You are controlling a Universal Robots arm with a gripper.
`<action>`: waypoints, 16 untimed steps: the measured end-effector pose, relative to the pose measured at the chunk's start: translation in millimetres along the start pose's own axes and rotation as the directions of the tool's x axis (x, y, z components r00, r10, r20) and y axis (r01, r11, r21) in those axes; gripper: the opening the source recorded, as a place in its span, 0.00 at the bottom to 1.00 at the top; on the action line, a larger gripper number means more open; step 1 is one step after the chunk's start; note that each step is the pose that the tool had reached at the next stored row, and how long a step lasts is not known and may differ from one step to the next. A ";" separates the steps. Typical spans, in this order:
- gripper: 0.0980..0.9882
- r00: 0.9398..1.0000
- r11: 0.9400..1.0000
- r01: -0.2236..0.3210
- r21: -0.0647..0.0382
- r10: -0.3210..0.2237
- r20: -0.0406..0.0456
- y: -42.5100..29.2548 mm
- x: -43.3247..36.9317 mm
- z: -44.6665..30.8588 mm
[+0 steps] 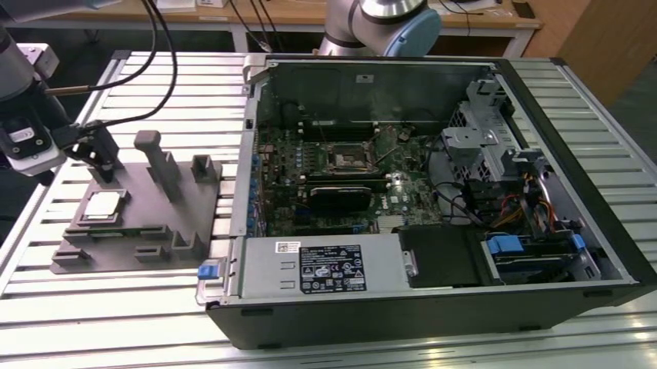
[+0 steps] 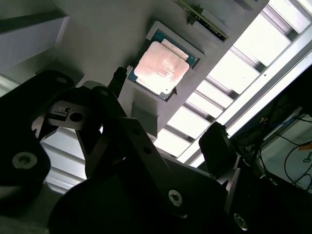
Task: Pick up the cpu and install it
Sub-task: 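Pick up the cpu and move it towards the insertion slot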
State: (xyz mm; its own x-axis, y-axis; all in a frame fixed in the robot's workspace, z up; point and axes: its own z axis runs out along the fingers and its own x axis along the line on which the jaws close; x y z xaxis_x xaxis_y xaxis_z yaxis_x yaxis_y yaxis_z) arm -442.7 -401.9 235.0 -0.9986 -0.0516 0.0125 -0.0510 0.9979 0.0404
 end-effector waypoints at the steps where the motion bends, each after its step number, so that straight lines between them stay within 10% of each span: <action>1: 0.88 1.000 1.000 0.000 0.000 0.000 0.000 0.0 0.0 0.6; 16: 0.88 1.000 1.000 -0.011 0.000 0.011 0.000 -3.0 -0.2 17.7</action>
State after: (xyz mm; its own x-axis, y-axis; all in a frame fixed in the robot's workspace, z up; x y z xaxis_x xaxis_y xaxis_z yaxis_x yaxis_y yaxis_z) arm -442.5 -404.2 217.1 -0.9991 -0.0402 0.0127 -0.0397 0.9984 0.0404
